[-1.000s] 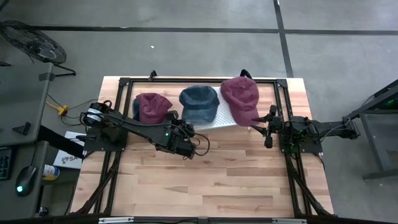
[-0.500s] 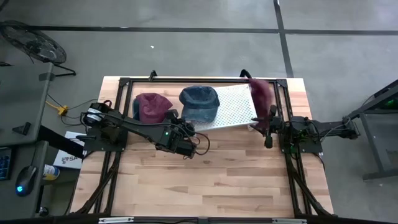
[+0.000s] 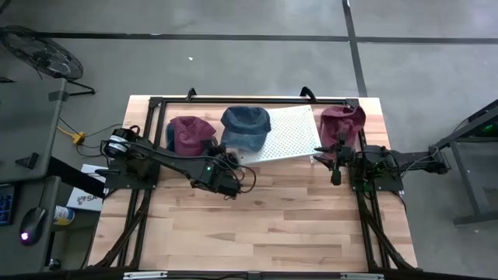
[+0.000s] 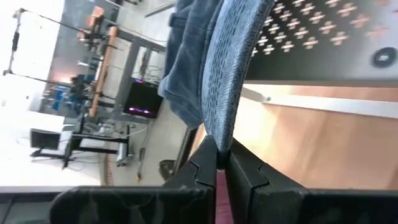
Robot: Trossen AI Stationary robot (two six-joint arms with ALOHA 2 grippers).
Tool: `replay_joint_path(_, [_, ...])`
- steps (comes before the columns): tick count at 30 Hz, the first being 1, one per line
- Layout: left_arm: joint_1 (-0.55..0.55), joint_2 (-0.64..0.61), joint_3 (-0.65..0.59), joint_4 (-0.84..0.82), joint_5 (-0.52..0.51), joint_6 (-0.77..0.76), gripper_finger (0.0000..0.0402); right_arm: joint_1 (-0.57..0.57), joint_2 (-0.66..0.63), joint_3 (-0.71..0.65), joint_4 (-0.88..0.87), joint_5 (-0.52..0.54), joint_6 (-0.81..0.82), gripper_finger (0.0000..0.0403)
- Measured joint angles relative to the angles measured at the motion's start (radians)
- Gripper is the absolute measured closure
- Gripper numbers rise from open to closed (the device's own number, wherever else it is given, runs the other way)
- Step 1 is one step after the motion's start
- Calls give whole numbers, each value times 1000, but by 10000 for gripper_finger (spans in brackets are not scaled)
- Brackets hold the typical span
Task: Pick & Place hat
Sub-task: Put the bottom blue cap on the shelf
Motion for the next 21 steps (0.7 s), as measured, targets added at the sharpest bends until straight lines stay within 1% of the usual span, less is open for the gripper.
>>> replay_joint_path(3, [0,-3,0,-3,-35,-13,394,0,0,0,0,0,0,269])
replay_joint_path(5, [0,-4,0,12,-67,4,394,0,0,0,0,0,0,269])
replay_joint_path(9, [0,-4,9,55,-137,82,394,0,0,0,0,0,0,269])
replay_joint_path(11, [1,-4,25,89,-162,145,394,0,0,0,0,0,0,269])
replay_joint_path(14, [1,-4,47,175,-194,284,392,0,0,0,0,0,0,269])
replay_joint_path(16, [1,-4,61,254,-221,406,392,0,0,0,0,0,0,269])
replay_joint_path(21, [1,-4,80,542,-237,731,396,0,0,0,0,0,0,269])
